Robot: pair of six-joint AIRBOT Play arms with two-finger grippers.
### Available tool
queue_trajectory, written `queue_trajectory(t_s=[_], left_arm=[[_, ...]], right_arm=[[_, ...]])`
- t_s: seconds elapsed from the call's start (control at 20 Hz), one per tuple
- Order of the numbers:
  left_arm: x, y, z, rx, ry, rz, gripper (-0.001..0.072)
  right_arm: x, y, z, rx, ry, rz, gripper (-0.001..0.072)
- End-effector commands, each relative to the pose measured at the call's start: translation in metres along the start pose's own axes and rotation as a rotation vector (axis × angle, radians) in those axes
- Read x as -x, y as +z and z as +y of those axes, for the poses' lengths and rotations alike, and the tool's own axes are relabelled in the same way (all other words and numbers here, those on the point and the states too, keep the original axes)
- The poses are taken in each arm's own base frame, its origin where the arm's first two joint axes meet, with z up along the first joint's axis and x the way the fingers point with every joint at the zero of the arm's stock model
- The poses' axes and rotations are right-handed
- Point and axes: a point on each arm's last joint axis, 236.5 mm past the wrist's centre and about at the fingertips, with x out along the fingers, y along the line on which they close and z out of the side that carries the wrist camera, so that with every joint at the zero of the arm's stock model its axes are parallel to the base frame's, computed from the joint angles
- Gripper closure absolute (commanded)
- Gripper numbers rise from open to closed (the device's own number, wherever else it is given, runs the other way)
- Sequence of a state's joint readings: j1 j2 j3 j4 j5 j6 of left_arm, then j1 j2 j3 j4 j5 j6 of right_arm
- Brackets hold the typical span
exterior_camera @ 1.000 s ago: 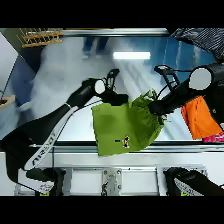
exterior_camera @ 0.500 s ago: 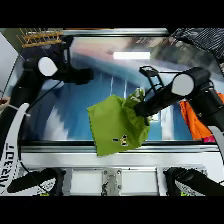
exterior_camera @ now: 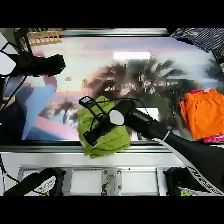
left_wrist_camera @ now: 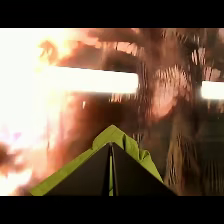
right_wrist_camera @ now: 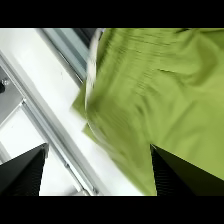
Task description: Fold the clothes and pants, and hang the long-sleeved shirts on hangers.
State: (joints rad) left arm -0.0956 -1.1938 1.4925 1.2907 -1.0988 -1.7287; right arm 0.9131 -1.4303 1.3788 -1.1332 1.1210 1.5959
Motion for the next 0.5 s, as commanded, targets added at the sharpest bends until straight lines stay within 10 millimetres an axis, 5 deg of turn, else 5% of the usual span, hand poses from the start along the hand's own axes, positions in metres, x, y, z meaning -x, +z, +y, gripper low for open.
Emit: queue_trajectory(t_s=[0.0,0.15,0.3,0.45], left_arm=[[0.011,-0.001,0.009,-0.02,0.018,0.006,0.0703],[0.01,-0.01,0.003,-0.058,0.01,0.038,0.0703],[0.002,-0.021,-0.007,-0.074,-0.008,0.057,0.0703],[-0.014,-0.048,-0.012,-0.078,-0.024,0.082,0.0703]], right_arm=[[-0.014,0.005,-0.003,0.069,-0.025,-0.014,0.0005],[0.017,-0.009,-0.092,-0.022,-0.188,0.014,0.0004],[0.031,-0.047,-0.182,-0.258,-0.245,0.047,0.0005],[0.015,-0.08,-0.221,-0.411,-0.127,0.057,0.0005]])
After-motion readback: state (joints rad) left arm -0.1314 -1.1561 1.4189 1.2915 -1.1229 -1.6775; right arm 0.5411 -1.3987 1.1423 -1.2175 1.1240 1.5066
